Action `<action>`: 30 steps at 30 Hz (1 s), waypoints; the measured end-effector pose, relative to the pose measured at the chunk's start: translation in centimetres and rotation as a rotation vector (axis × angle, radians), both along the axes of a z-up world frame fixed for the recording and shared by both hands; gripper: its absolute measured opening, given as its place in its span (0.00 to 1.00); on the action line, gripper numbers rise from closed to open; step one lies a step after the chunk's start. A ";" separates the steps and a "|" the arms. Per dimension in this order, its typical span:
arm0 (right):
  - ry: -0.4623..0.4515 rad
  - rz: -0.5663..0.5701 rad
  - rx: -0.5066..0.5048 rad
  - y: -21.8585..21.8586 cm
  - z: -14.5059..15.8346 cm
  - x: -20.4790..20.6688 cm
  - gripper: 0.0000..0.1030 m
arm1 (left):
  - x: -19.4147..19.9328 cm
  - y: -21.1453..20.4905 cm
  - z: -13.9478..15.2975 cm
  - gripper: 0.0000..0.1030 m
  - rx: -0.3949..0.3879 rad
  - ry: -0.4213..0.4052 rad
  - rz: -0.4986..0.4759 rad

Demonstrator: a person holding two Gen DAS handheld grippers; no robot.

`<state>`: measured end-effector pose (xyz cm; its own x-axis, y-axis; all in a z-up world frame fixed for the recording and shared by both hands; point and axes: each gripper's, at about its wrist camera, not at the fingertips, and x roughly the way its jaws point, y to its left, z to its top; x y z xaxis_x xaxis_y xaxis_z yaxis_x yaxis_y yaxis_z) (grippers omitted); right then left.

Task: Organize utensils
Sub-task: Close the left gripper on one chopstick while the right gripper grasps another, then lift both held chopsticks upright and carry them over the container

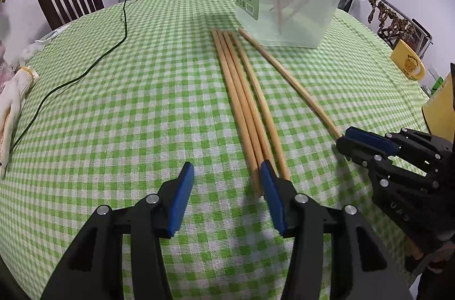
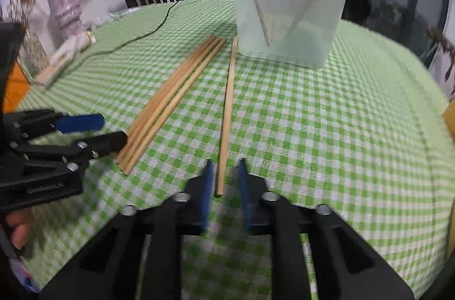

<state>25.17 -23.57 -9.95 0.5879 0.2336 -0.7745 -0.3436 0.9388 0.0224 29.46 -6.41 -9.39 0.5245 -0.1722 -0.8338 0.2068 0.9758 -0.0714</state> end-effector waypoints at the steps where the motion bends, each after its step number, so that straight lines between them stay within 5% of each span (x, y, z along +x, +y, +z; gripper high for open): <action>1: 0.004 0.002 0.005 -0.1 0.0 0.0 0.07 | 0.0 0.1 0.0 0.44 -0.005 0.003 0.005; 4: 0.000 -0.001 -0.012 -0.2 0.1 -0.5 0.05 | 0.1 0.4 0.1 0.35 0.001 0.004 0.019; 14: 0.005 -0.033 0.013 -2.1 0.1 -1.3 0.05 | 1.0 -0.9 0.1 0.37 0.067 0.014 0.032; 16: 0.000 -0.024 0.011 -2.1 0.1 -1.4 0.05 | 1.0 -1.1 0.3 0.10 0.062 0.020 0.035; 18: -0.001 -0.014 0.011 -2.0 0.1 -1.4 0.05 | 0.8 -1.1 0.3 0.03 0.038 0.034 0.023; 30: -0.023 0.089 0.065 -6.2 3.9 -6.4 0.05 | -2.0 1.3 1.8 0.02 0.046 -0.016 0.087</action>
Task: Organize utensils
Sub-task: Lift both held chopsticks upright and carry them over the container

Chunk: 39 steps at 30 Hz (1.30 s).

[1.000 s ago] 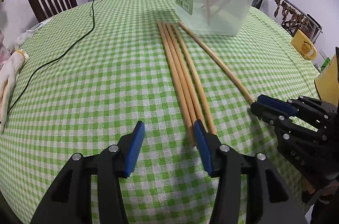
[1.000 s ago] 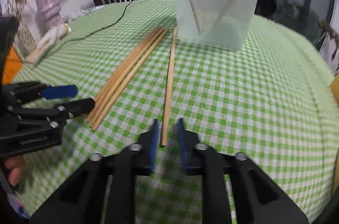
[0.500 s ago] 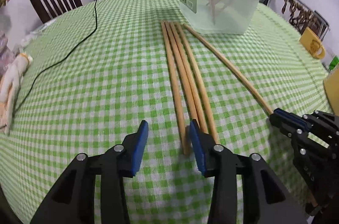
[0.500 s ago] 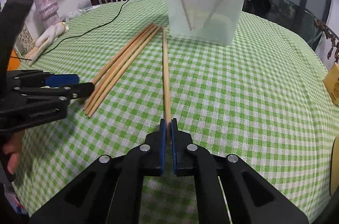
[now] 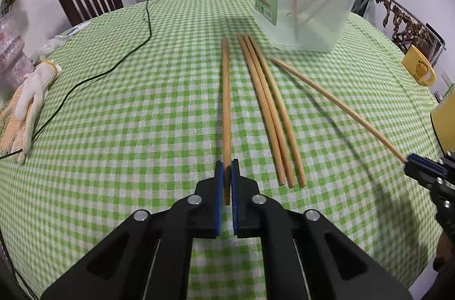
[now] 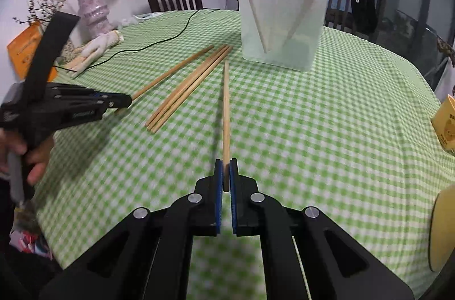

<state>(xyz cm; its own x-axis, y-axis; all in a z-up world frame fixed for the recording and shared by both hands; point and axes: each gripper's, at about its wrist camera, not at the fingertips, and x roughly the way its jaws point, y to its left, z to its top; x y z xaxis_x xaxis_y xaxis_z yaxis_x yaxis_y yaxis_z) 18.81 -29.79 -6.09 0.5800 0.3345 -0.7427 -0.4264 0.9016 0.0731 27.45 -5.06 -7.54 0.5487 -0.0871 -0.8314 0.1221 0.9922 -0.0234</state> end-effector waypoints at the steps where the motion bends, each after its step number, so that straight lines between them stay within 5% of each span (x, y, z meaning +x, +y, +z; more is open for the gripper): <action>1: -0.008 -0.003 0.007 -0.7 0.4 -0.6 0.05 | -0.2 0.2 0.2 0.02 -0.005 -0.005 0.001; 9: -0.140 -0.098 0.046 -3.8 4.8 -2.6 0.05 | -2.2 0.4 5.0 0.02 0.014 -0.143 0.003; 23: -0.396 -0.091 0.037 -3.3 12.1 -2.9 0.05 | -3.1 -0.3 16.6 0.02 -0.031 -0.396 -0.092; 35: -0.350 -0.068 0.035 -2.5 13.3 0.5 0.04 | -0.6 -5.6 20.4 0.02 -0.136 -0.355 -0.294; 39: -0.328 -0.075 0.019 -2.0 13.0 2.7 0.05 | 1.1 -8.5 19.1 0.02 -0.077 -0.347 -0.327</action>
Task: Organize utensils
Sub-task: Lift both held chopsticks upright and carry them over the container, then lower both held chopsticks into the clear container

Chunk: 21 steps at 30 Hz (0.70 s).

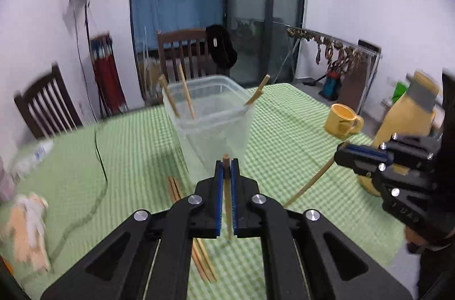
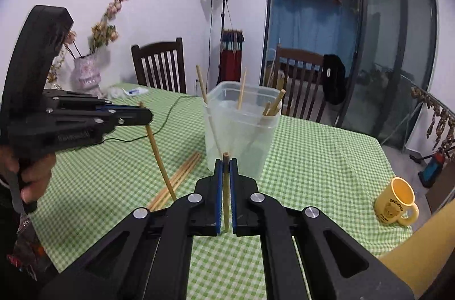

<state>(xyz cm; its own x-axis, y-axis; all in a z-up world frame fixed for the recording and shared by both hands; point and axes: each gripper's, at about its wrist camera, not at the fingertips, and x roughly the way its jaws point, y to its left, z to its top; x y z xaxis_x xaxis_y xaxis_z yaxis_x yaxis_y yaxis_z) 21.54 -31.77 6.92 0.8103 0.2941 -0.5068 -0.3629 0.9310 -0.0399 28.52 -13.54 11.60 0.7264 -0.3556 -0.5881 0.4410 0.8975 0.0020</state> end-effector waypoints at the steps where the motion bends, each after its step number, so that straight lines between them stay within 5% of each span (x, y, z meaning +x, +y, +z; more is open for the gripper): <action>1: 0.002 -0.005 -0.001 0.0 0.1 0.3 0.05 | 0.2 -0.2 0.0 0.02 -0.010 0.010 -0.008; 9: 0.080 0.000 0.012 0.1 0.8 3.5 0.05 | 3.3 -0.8 0.4 0.02 -0.006 0.080 -0.018; 14: 0.178 0.067 -0.032 0.1 1.7 4.2 0.05 | 3.9 -0.2 1.0 0.03 0.112 0.158 -0.075; 21: 0.289 0.128 -0.107 0.7 2.6 4.3 0.05 | 3.1 1.1 1.7 0.03 0.178 0.269 -0.128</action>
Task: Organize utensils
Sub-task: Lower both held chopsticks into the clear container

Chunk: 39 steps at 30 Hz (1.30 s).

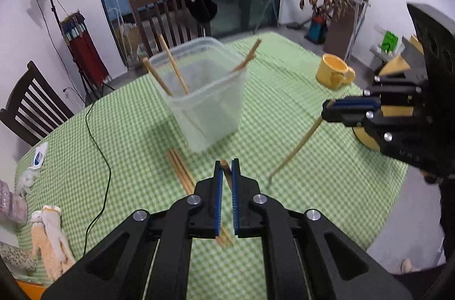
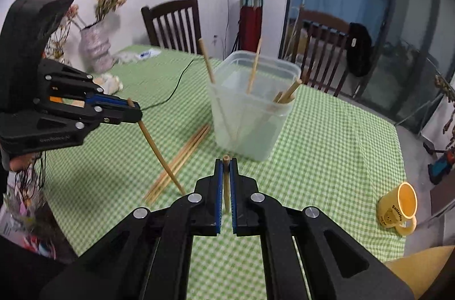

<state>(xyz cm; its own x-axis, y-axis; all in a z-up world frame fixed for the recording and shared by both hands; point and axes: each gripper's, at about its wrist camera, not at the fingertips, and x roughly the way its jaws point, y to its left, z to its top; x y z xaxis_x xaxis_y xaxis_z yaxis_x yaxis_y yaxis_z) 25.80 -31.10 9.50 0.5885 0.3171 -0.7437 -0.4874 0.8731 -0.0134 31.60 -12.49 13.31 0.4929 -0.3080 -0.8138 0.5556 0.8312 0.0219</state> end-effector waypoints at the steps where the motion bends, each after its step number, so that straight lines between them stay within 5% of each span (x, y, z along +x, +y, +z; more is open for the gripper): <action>1: 0.005 0.003 -0.014 0.2 0.0 -0.1 0.05 | -0.1 0.1 0.1 0.03 0.010 0.009 -0.001; 5: 0.019 0.017 -0.025 0.5 0.6 -0.4 0.05 | -0.1 0.5 0.7 0.02 0.074 -0.016 0.022; 10: -0.016 0.014 -0.014 0.2 2.8 -0.7 0.05 | -0.7 0.9 3.9 0.02 0.029 -0.055 0.019; 21: -0.254 0.002 0.049 0.8 17.0 0.7 0.05 | 2.0 -0.3 17.6 0.02 -0.118 -0.230 0.041; 26: -0.287 -0.027 0.035 1.4 19.3 4.4 0.05 | 6.2 0.6 21.9 0.02 -0.150 -0.268 0.114; 31: -0.227 -0.065 0.051 1.3 17.4 10.3 0.05 | 11.9 1.6 20.4 0.02 -0.176 -0.204 0.175; 39: -0.051 -0.119 0.079 1.6 10.7 19.6 0.05 | 20.5 1.6 13.1 0.02 -0.164 -0.051 0.213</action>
<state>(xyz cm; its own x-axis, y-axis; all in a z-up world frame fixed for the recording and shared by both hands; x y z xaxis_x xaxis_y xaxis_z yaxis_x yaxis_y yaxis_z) 45.38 -29.48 20.23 0.6621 0.2988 -0.6873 -0.3805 0.9241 0.0351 52.06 -10.88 26.37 0.5994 -0.3191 -0.7341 0.3699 0.9237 -0.0995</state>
